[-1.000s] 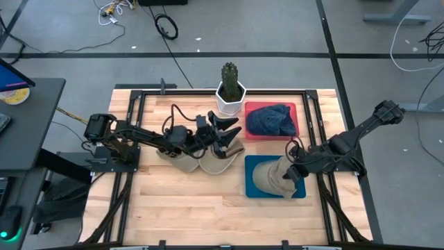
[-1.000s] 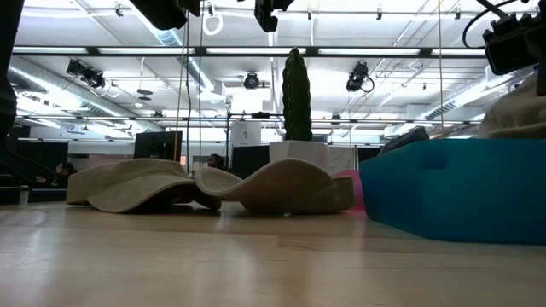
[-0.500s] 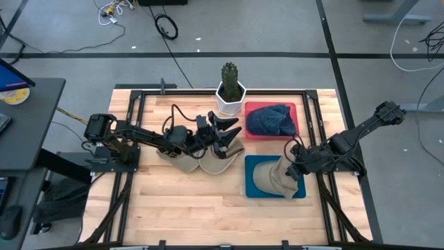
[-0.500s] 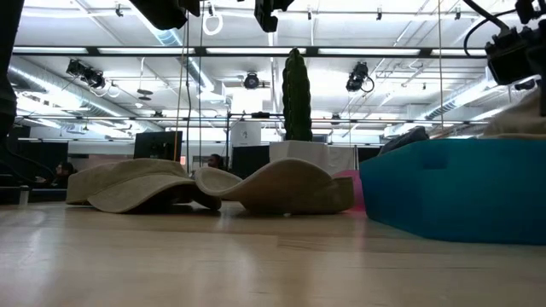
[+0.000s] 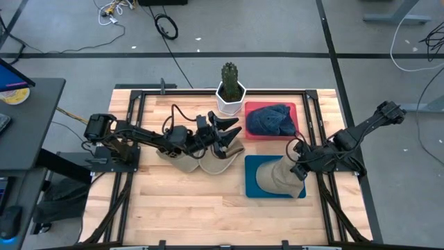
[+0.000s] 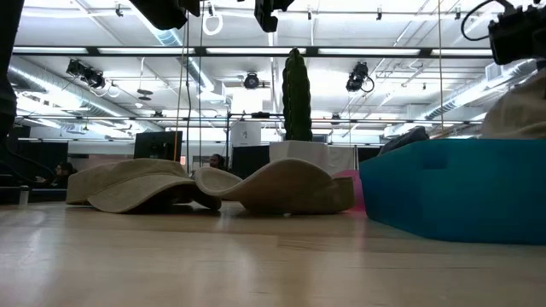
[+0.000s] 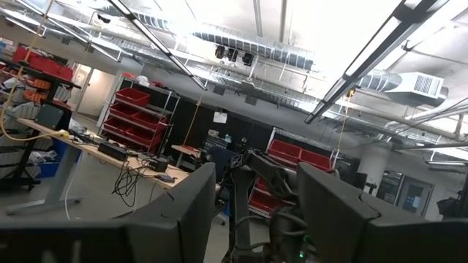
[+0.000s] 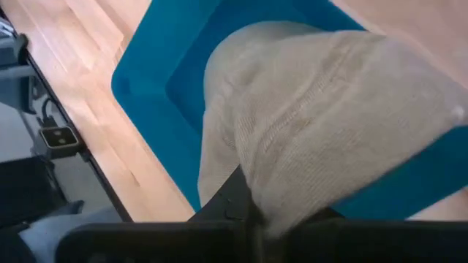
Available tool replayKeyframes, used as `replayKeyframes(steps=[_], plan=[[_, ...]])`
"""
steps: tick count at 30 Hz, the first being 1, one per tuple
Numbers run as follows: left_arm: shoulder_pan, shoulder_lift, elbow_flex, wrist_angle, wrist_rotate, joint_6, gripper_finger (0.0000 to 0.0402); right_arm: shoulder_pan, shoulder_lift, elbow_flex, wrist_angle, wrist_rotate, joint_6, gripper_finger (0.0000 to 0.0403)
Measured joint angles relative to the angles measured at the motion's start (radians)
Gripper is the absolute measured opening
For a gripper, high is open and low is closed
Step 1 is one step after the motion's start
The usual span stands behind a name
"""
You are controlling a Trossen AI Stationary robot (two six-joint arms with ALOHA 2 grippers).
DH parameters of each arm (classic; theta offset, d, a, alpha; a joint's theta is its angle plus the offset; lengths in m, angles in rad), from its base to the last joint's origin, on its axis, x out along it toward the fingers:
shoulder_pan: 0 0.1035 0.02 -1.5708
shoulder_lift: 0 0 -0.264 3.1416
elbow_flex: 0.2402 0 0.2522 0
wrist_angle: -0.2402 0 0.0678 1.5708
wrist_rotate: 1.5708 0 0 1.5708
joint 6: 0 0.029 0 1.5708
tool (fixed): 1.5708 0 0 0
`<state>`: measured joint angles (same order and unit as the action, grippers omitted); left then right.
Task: Pick & Place hat
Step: Put the center brown cap into the blue bin
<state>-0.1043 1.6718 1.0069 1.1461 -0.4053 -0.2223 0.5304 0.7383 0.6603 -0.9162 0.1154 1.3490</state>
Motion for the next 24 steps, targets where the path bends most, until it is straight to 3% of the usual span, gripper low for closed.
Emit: replayKeyframes(steps=[10, 24], plan=[[0.000, 0.000, 0.000, -0.023, 0.000, 0.000, 0.0197, 0.000, 0.006, -0.019, 0.106, 0.000, -0.018, 0.0016], [0.000, 0.000, 0.000, -0.034, 0.000, -0.001, 0.0197, 0.000, 0.057, -0.192, 0.614, -0.009, 0.036, 0.0015]])
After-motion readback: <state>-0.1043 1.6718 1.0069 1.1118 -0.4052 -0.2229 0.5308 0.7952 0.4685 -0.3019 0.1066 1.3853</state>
